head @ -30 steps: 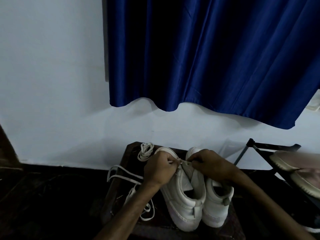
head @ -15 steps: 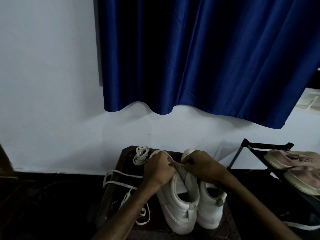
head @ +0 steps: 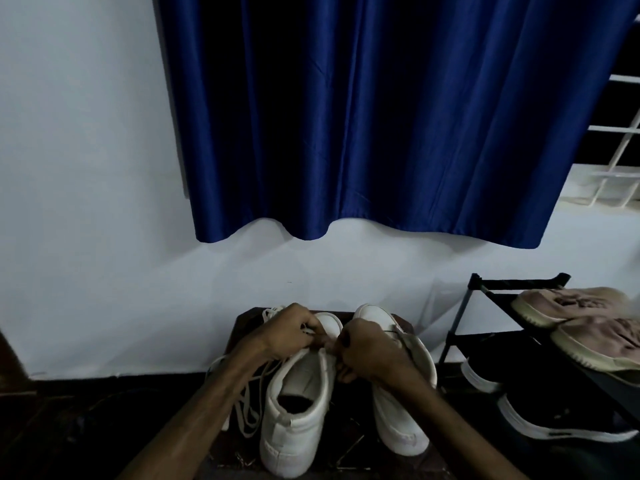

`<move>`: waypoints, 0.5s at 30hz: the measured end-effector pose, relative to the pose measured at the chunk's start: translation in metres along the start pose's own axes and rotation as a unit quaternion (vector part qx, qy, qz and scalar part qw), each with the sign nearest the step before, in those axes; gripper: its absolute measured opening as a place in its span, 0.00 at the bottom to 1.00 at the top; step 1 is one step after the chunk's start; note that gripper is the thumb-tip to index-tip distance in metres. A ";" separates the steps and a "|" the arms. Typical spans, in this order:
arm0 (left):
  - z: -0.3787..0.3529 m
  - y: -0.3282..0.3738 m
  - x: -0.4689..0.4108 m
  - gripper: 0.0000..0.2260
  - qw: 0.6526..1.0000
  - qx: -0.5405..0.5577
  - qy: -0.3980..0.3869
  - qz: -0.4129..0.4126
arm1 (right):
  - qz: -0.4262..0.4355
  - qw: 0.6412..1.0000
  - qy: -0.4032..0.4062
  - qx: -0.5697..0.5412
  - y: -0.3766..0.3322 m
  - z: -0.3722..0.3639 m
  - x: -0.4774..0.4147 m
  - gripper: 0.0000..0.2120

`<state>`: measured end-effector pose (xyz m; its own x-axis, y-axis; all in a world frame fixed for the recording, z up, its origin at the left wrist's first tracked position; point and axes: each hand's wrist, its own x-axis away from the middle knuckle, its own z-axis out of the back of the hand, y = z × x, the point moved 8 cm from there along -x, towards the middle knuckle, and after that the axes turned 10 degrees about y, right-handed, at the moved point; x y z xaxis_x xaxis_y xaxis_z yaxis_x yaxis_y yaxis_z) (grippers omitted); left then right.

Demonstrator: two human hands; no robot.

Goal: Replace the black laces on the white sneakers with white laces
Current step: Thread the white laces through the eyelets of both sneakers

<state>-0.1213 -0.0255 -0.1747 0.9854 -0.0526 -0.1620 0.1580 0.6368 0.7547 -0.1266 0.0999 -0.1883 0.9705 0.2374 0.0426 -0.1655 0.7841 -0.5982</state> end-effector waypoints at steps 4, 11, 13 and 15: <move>-0.004 0.002 0.000 0.04 0.999 -0.011 -0.032 0.007 | 0.032 0.999 0.031 0.031 -0.001 0.006 0.002 0.09; 0.001 0.008 0.006 0.12 0.997 -0.071 -0.037 0.008 | 0.126 0.978 0.078 0.145 -0.027 0.010 0.025 0.10; 0.000 0.011 0.005 0.18 0.996 -0.069 -0.041 0.026 | 0.131 0.979 0.097 0.123 -0.029 0.020 0.028 0.08; -0.003 0.012 0.007 0.19 0.995 -0.074 -0.047 0.040 | 0.128 0.980 0.095 0.118 -0.028 0.024 0.030 0.08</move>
<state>-0.1123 -0.0158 -0.1692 0.9972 -0.0635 -0.0401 0.0742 0.7479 0.6596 -0.0971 0.0987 -0.1504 0.9030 0.3503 -0.2488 -0.4225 0.8291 -0.3662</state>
